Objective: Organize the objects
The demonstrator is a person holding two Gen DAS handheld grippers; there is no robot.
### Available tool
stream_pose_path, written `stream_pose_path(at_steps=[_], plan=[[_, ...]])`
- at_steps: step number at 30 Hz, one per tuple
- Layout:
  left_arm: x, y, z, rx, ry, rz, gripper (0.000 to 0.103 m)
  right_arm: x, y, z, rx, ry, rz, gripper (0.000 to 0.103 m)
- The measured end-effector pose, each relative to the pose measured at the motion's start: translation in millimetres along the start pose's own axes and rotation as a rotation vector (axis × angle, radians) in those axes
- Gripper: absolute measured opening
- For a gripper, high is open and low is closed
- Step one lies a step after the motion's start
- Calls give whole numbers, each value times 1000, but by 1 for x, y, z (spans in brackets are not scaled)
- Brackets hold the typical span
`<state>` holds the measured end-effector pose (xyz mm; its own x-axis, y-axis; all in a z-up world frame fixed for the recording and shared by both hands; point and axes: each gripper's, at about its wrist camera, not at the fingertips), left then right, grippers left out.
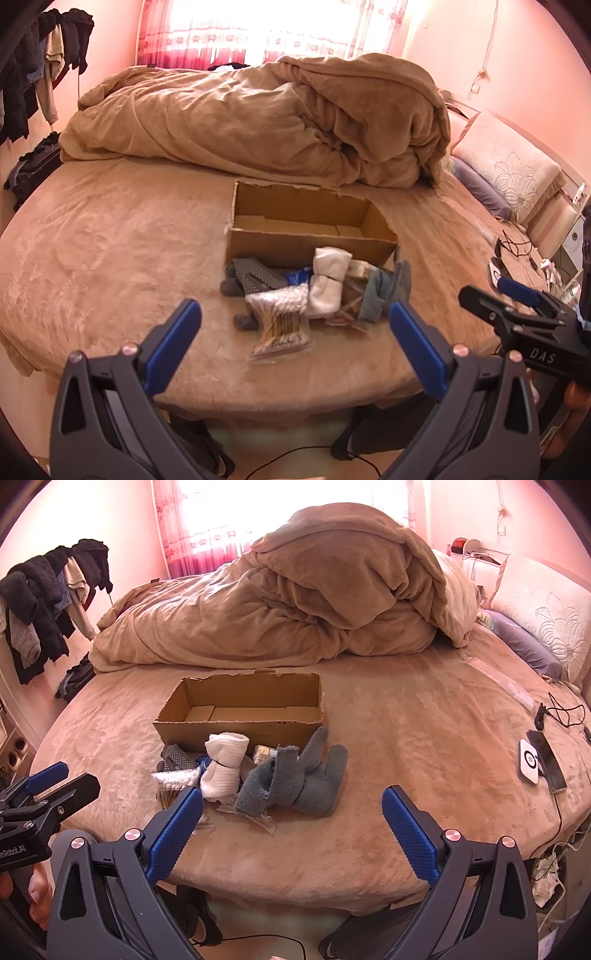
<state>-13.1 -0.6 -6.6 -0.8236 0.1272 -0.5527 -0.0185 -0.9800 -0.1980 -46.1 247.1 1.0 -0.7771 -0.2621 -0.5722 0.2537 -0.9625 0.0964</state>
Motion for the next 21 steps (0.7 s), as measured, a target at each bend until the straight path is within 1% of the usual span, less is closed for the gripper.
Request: stream_pose_path(at_steps=[21], plan=[[0, 6, -4, -12, 2, 2, 102, 0, 1, -4, -8, 14, 10, 99]])
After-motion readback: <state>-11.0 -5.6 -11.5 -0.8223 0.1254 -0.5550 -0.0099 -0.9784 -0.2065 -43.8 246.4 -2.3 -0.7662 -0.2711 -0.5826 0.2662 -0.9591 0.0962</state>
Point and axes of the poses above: each gripper's, at about its wrist camera, not at the fingertips, and x roughly the way its jaws point, y to its left, z to its top, and after that the axes turned 9 degrees about -y, right-handed
